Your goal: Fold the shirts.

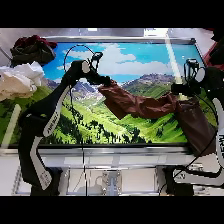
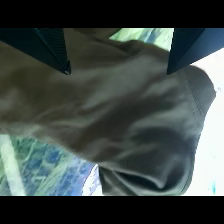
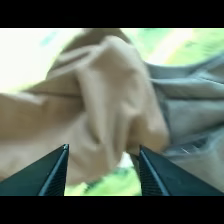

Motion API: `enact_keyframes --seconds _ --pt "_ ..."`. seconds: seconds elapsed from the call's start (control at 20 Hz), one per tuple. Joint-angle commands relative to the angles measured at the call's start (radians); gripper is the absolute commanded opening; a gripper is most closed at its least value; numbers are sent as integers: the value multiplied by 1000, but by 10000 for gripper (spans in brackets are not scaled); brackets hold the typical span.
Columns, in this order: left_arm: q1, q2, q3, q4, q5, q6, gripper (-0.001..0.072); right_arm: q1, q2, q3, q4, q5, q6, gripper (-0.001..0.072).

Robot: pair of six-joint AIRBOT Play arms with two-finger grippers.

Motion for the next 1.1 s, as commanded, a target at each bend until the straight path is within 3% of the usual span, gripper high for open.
enact_keyframes --seconds 0.0,0.5,0.65,0.7,0.75,0.8,0.9,0.95,1.05 --pt "3 -26 1 -35 46 3 694 -64 -58 -1 154 -37 -82 502" --pt "2 -124 2 -76 126 7 699 -34 -226 -1 162 -75 -161 503" --pt "2 -140 2 -75 72 -13 684 -34 -232 -1 163 -83 -161 502" --pt "2 -148 2 -75 52 -12 641 -34 -232 -1 170 -85 -160 501" --pt "2 -154 2 -75 48 -12 547 -34 -232 -1 186 -87 -161 499" --pt "1 -160 2 -76 53 -12 394 -34 -232 -1 205 -91 -161 497" --pt "0 -162 2 -83 70 -11 68 -34 -241 -1 233 -95 -161 372" --pt "0 -163 2 -82 79 -8 19 -34 -250 -1 241 -94 -161 321" --pt "1 -163 2 -82 86 -8 18 -34 -275 -1 264 -97 -161 31"
